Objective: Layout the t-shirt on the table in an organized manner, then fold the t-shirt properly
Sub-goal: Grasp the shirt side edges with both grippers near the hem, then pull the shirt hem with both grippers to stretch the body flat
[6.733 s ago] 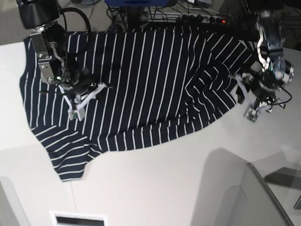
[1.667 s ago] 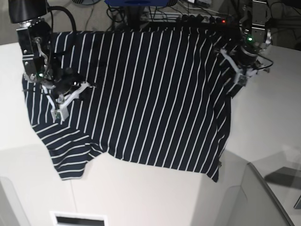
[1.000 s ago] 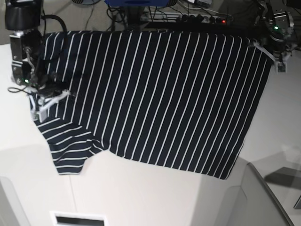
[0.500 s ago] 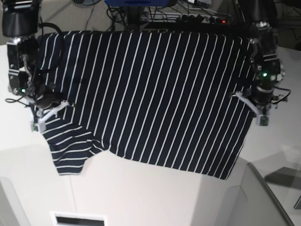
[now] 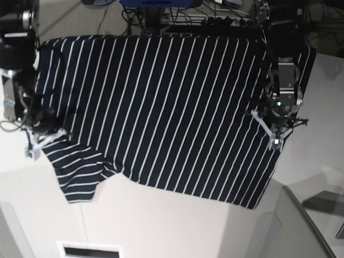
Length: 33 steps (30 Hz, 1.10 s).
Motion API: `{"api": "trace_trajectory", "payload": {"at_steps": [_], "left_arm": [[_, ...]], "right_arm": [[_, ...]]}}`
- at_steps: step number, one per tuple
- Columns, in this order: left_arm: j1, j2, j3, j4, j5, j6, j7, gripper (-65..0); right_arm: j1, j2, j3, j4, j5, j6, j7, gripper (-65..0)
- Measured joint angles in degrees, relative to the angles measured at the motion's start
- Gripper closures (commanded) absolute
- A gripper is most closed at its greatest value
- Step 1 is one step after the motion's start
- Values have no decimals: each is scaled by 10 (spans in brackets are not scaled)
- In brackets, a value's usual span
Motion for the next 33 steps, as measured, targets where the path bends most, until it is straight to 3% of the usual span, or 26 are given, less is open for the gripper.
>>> {"api": "trace_trajectory", "payload": {"at_steps": [5,10,16,20,24,28,33], "left_arm": [[-30,0,-2,-34,-2,0,-6,0],[-40,1,-3,-36,-2,-2,5,0],[-55,3,-4,-36,-2,-6,23,0],[-55,7,-4,-3,-2,-13,35,0],[-61,9,-4,49,-2,-12,63,0],[-69,11,0,60,-2,-11,76,0],[-95,26,5,32,2,-14,79,0]], "right_arm": [[64,6,-68,-83,-92,-6,76,-54],[119,3,-103,-168,-121,-6,137,-56],[179,4,-109,-244,-184,-10,197,-56],[195,7,-106,-229,-209,-10,209,-56],[158,16,-105,-107,-209,-10,132,-56],[35,23,-27,140,-212,-19,-34,-56],[-101,-56,72,359,-207,-9,-203,-56]]}}
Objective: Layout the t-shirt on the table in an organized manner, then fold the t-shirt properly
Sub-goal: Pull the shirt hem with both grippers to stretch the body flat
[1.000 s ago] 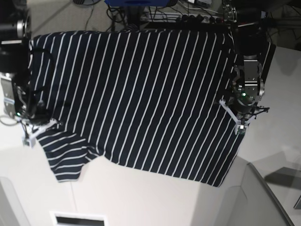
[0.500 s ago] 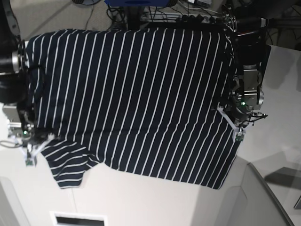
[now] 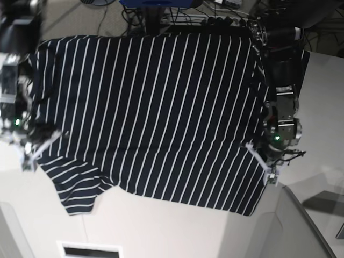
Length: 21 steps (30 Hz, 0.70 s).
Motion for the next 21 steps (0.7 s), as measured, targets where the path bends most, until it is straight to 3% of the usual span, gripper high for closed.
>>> {"api": "trace_trajectory", "payload": {"at_steps": [4,11,16,21], "left_arm": [[46,6,0,53,0,0,-3,0],[159,-4,0,100,-1,-3,2,0],[153,-11,-1,104,0,-1,-5,0],[153,-9,0,103,0,-1,-5,0]], "right_arm": [[-69,-32,12,96,-5,-3,-57,-56],[-135,-89,15,94,-1,-5,-63,-56],[-122,-84,15,-5,-11,-11,-18,-56],[-63,-59,15,-85,1,-5,8,-54]]}}
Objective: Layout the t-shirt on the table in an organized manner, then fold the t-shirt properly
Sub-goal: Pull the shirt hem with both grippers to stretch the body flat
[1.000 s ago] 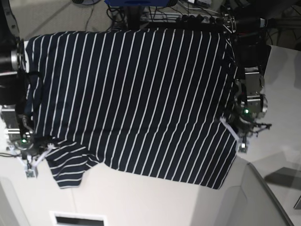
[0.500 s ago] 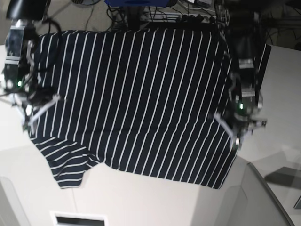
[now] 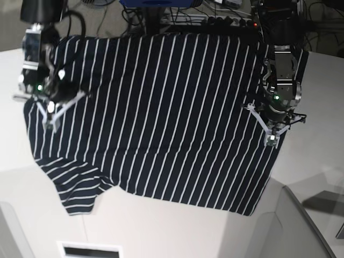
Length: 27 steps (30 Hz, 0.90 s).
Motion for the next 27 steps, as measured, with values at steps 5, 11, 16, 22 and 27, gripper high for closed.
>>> {"api": "trace_trajectory", "payload": {"at_steps": [5,11,16,22,27], "left_arm": [[-29,1,0,-53,0,0,-1,0],[-105,-1,-1,-162,-2,10,-42,0],[-152,-2,-1,-246,-3,15,-112,0],[-222,-1,-1,-353,-3,15,-165,0],[-270,8,-1,-422,-2,45,-180,0]], "right_arm": [[46,22,0,-70,27,19,32,-54],[103,34,-1,-143,40,30,43,-54],[129,42,-3,-183,48,40,63,-54],[179,59,-8,-264,28,32,139,-54],[221,100,-6,-353,21,25,198,-54]]}}
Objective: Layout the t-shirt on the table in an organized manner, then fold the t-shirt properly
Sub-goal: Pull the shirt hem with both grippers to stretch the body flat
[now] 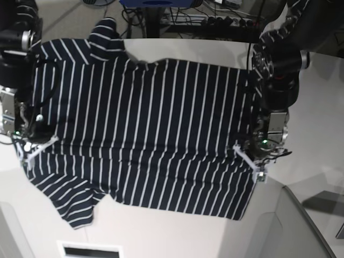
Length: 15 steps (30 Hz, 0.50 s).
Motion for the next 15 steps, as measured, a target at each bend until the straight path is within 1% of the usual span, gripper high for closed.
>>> {"api": "trace_trajectory", "payload": {"at_steps": [3,4,6,8,9,11,14,15], "left_arm": [[-12,10,0,-15,1,-1,-8,0],[-12,10,0,-15,0,-1,-8,0],[-16,10,0,-17,0,-3,-6,0],[-25,12,0,-20,2,0,6,0],[-29,13,0,-20,2,0,6,0],[-37,12,0,-19,3,1,8,0],[-44,13,-4,-6,2,1,10,0],[-41,13,-6,10,1,1,13,0]], "right_arm": [[34,4,0,-50,-13,-10,27,-54],[44,9,-3,-68,-12,-9,36,-56],[59,21,-34,-94,-15,5,57,-56],[69,24,-64,-109,-22,12,79,-56],[75,25,-74,-114,-23,10,81,-56],[84,25,-82,-114,-26,9,66,-56],[85,26,-83,-110,-26,9,59,-56],[83,28,-83,-100,-25,11,42,-57]]}}
